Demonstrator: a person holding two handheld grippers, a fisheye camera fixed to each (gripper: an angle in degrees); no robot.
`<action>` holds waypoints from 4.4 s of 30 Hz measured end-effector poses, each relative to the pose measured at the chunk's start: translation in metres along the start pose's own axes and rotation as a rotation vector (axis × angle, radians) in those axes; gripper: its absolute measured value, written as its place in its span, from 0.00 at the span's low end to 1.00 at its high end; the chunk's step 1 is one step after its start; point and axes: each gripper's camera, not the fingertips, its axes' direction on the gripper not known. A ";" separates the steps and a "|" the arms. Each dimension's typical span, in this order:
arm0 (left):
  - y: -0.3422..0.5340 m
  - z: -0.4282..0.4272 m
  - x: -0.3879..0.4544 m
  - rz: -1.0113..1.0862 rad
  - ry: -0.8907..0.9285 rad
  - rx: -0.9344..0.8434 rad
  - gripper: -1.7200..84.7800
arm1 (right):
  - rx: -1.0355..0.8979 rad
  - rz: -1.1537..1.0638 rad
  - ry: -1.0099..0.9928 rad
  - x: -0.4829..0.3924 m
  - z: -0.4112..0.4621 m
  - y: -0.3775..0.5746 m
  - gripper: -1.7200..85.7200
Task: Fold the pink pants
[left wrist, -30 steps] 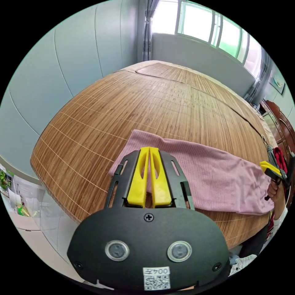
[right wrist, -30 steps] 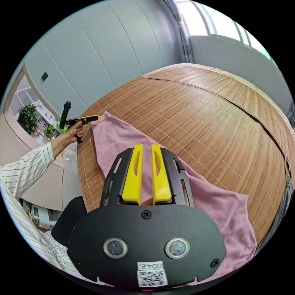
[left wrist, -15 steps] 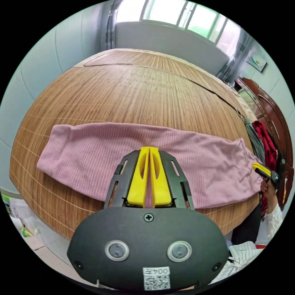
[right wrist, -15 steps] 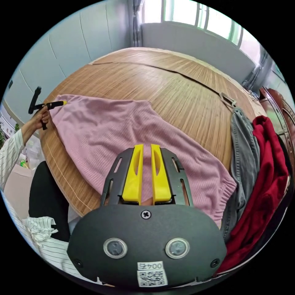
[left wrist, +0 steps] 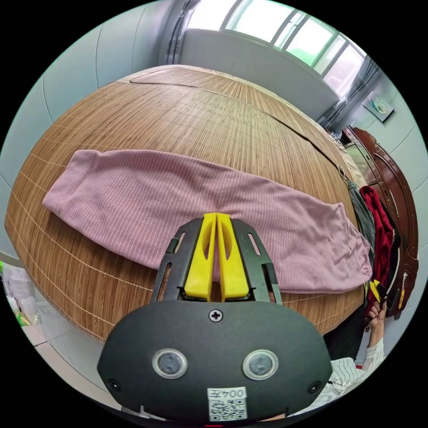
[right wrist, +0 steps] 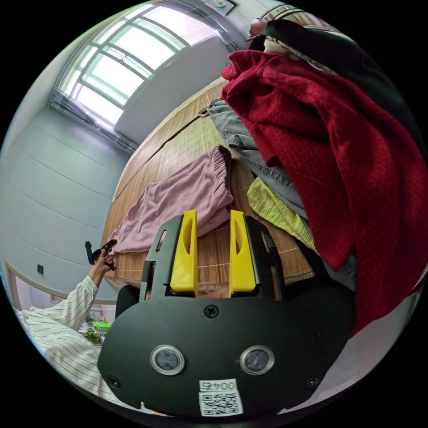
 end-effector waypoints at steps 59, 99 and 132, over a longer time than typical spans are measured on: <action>-0.045 -0.057 0.032 -0.001 0.030 -0.043 0.02 | -0.027 -0.377 0.241 -0.072 -0.024 -0.043 0.17; -0.056 -0.074 0.056 0.010 0.040 -0.038 0.02 | 0.013 -0.401 0.540 -0.156 -0.016 -0.033 0.17; -0.019 -0.084 0.120 0.092 0.187 0.173 0.02 | 0.162 -0.589 0.436 -0.312 0.074 -0.049 0.01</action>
